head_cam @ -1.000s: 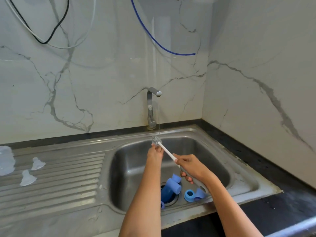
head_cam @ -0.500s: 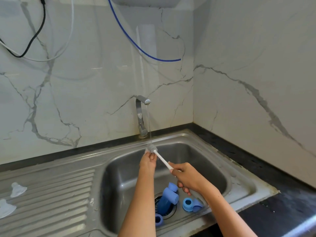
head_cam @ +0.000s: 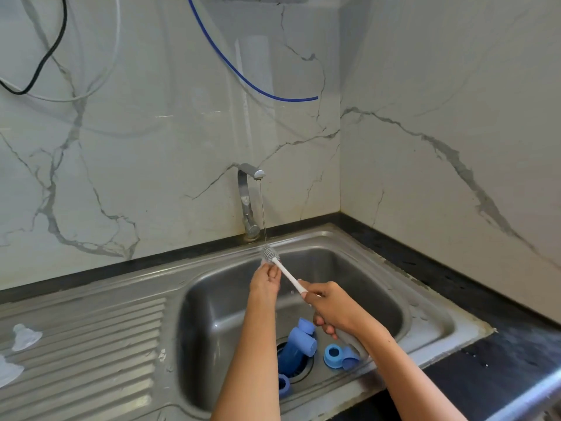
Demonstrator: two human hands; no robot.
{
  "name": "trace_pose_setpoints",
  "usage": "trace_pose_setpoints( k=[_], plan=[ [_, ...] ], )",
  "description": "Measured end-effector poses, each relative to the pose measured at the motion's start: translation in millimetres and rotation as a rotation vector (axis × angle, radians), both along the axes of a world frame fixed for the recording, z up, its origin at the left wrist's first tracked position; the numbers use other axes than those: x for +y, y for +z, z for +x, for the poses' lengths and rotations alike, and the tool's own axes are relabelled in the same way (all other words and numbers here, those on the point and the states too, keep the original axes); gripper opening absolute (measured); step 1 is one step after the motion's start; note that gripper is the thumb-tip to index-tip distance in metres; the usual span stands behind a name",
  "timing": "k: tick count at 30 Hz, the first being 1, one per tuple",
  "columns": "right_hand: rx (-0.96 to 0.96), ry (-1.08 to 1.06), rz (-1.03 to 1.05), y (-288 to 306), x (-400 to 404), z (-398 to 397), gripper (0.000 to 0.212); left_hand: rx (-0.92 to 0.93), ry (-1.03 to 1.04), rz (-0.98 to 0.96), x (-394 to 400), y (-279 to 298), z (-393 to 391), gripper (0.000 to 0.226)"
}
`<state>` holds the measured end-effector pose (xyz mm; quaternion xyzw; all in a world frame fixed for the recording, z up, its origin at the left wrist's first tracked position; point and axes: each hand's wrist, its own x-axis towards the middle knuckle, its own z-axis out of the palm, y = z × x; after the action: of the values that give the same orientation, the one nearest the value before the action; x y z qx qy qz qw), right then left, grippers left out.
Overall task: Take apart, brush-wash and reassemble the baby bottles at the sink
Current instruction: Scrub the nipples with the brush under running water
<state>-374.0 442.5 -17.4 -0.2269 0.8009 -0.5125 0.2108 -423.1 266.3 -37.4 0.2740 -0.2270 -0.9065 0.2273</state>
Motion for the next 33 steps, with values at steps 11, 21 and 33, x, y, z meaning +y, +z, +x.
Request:
trace_pose_setpoints(
  k=[11, 21, 33],
  plan=[
    [0.027, -0.039, -0.027, -4.0, -3.4, -0.1, 0.043, -0.005, -0.075, -0.068, -6.6, 3.4, -0.6, 0.040],
    [-0.099, 0.073, -0.008, 1.3, 13.8, 0.4, 0.040, 0.038, 0.052, 0.017, -17.6, -3.4, 3.9, 0.037],
    [0.079, -0.081, -0.094, 1.0, -2.9, -6.1, 0.041, -0.102, 0.041, -0.380, -8.4, 3.0, 6.3, 0.022]
  ],
)
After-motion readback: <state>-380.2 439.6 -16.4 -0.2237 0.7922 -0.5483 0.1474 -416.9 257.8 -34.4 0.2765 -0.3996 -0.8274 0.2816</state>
